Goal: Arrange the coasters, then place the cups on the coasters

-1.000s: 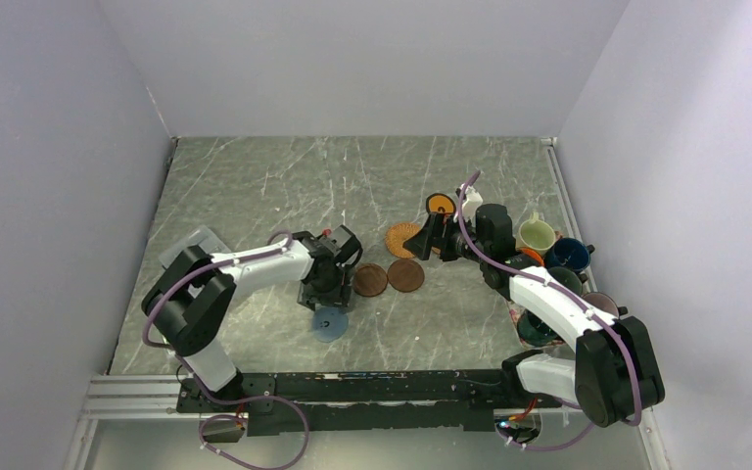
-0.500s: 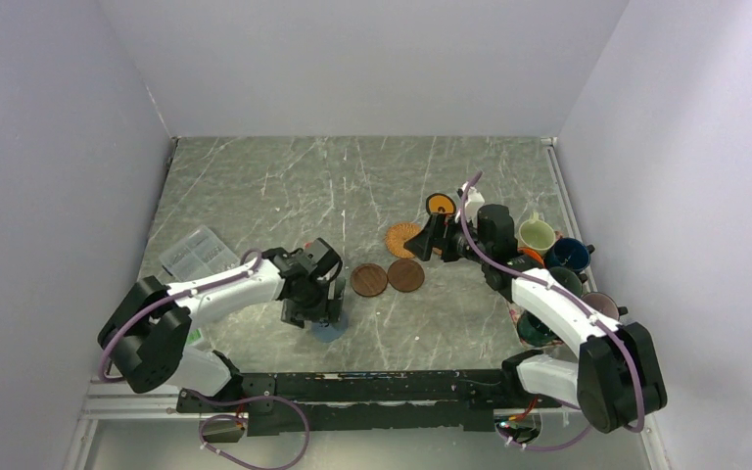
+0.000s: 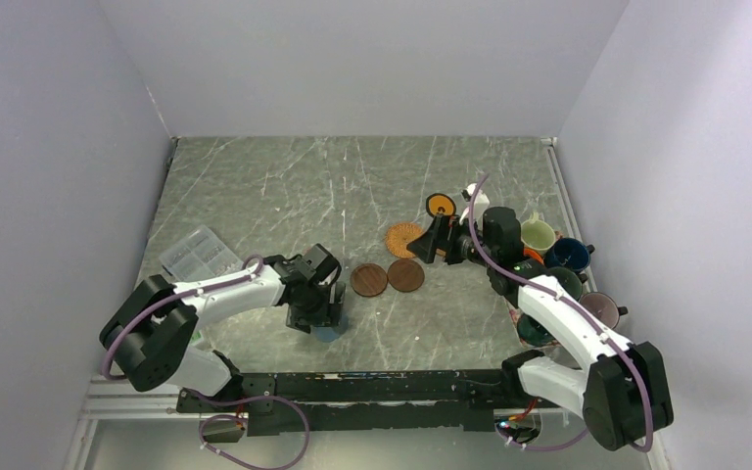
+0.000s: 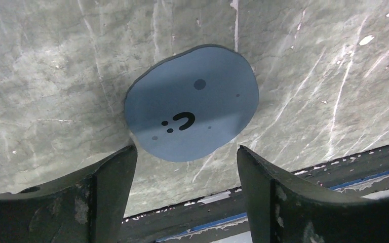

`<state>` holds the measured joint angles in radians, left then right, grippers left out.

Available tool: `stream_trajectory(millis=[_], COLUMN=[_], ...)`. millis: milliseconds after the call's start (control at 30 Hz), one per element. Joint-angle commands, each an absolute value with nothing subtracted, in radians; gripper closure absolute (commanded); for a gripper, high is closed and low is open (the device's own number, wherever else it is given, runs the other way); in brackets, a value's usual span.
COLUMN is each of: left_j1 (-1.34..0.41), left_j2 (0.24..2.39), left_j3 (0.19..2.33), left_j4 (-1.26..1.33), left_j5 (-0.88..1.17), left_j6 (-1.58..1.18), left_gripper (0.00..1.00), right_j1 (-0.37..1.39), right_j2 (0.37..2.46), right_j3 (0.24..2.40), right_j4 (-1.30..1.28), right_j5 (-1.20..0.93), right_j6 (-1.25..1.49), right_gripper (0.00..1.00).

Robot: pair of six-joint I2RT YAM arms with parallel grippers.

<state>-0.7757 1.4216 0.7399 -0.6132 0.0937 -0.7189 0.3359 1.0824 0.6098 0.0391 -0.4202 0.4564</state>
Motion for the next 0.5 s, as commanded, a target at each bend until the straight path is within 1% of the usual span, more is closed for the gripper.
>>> stream_trajectory(millis=[0, 200, 467], left_j1=[-0.778, -0.778, -0.784], left_j2=[1.458, 1.490, 1.533], left_j3=[0.746, 0.750, 0.762], left_j4=[-0.542, -0.515, -0.465], left_j5=[0.120, 0.135, 0.180], left_j6=[-0.692, -0.671, -0.627], left_gripper=[0.22, 0.24, 0.24], right_j1=[0.332, 0.332, 0.332], right_j2=[1.047, 1.045, 1.048], right_j3=[0.603, 0.600, 0.594], right_j4=[0.030, 0.024, 0.034], right_j5=[-0.404, -0.400, -0.407], right_j6=[0.463, 0.463, 0.470], right_gripper=[0.00, 0.00, 0.01])
